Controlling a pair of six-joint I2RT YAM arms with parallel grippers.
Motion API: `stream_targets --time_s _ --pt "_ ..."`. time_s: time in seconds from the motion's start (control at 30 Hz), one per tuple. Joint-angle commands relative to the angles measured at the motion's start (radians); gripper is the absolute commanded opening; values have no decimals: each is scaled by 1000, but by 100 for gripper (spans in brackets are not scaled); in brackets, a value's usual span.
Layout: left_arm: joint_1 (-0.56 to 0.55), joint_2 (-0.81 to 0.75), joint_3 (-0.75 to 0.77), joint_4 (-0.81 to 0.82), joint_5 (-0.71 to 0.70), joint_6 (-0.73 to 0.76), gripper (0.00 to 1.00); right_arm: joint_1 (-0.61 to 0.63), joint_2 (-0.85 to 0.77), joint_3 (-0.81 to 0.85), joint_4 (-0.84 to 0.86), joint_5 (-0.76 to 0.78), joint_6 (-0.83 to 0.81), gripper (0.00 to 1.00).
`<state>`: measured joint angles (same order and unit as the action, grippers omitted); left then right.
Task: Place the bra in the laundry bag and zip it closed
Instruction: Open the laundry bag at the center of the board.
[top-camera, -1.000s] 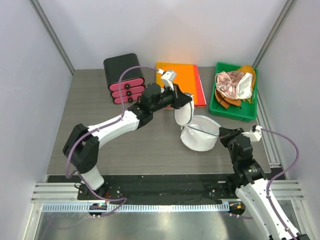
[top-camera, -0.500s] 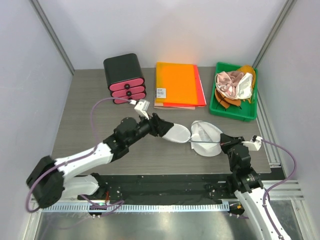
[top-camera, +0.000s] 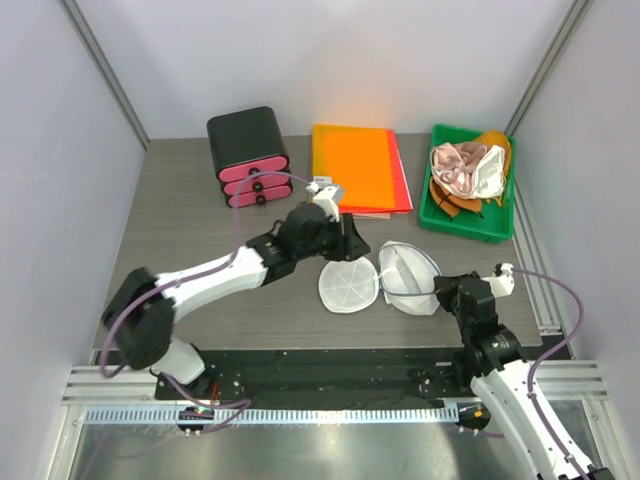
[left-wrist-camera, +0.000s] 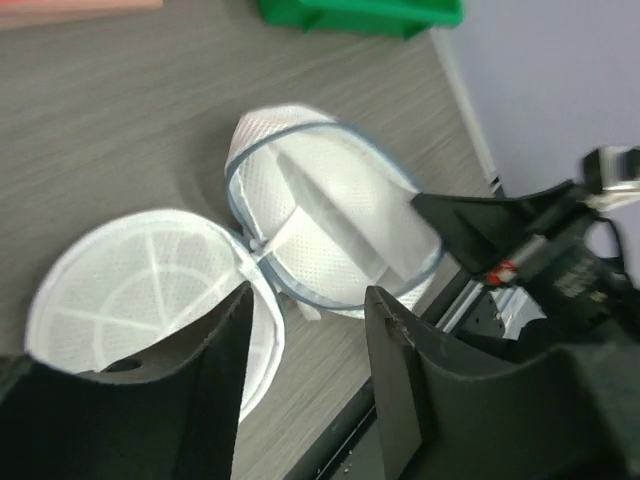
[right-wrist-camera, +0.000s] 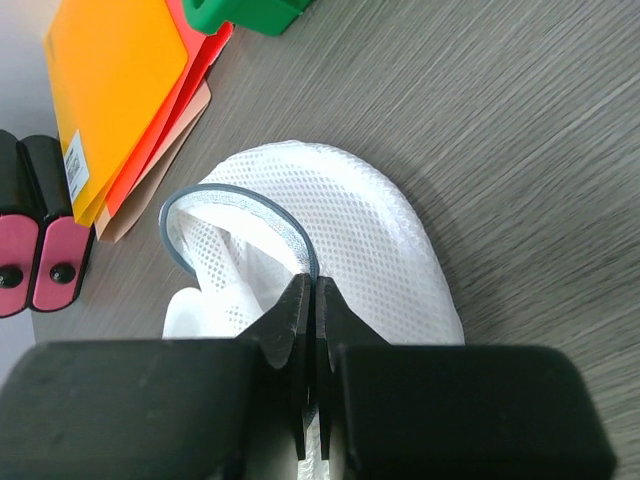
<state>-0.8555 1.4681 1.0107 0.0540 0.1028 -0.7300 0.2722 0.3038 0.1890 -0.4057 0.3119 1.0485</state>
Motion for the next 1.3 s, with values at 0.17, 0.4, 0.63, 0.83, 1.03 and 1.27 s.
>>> stream_targets --time_s 0.17,0.4,0.63,0.83,1.03,1.27 --pt "-16 314 196 -59 86 41 71 2 132 230 -45 -97 -174 7" --pt "-20 429 273 -92 83 -22 64 2 212 334 -44 -158 -277 7" --pt "-33 512 360 -152 28 -144 70 2 215 288 1 -192 -265 6" --pt "-62 583 433 -243 -51 -235 66 2 216 285 5 -192 -265 5" --pt "-88 643 505 -321 -86 -238 62 2 212 277 7 -197 -254 5" --pt "-88 631 480 -255 -60 -227 31 4 210 265 -4 -194 -257 4"
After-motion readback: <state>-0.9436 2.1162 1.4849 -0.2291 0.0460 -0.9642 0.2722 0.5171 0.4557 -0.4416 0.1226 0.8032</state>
